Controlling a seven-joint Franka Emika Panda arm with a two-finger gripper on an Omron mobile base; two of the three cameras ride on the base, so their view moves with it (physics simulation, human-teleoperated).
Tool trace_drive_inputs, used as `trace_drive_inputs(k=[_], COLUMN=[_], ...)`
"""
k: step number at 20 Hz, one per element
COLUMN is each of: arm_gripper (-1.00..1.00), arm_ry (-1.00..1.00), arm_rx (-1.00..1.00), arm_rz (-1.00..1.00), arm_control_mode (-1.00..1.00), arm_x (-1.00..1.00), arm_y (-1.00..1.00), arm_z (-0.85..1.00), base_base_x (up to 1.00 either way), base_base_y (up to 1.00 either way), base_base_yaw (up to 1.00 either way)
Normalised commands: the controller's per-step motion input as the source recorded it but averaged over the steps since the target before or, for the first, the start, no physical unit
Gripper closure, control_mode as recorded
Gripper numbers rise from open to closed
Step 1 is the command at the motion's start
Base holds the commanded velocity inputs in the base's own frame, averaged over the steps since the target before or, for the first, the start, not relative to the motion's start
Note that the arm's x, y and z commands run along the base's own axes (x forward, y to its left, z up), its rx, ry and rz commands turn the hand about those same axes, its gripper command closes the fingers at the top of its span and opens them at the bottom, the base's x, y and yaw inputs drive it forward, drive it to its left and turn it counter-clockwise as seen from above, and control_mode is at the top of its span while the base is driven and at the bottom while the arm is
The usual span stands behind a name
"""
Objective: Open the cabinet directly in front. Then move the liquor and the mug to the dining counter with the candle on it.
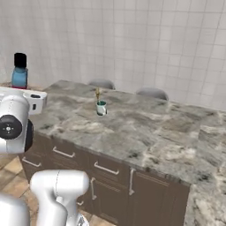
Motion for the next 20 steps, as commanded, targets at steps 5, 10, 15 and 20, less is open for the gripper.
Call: trace_drive_inputs(k=[5,10,15,20], arm_gripper=[1.00,1.00,1.00,1.00], arm_ry=[0.00,0.00,0.00,0.00], arm_rx=[0.00,0.00,0.00,0.00], arm_rz=[0.00,0.00,0.00,0.00], arm_control_mode=[1.00,1.00,1.00,1.00], arm_x=[0.00,0.00,0.00,0.00], arm_y=[0.00,0.00,0.00,0.00], arm_z=[0.00,0.00,0.00,0.00], base_base_x=[0.54,0.63,0.57,0.13], base_base_y=[0.14,0.07,0.62,0.83], base_base_yaw=[-0.46,-0.12,-0.09,-0.08])
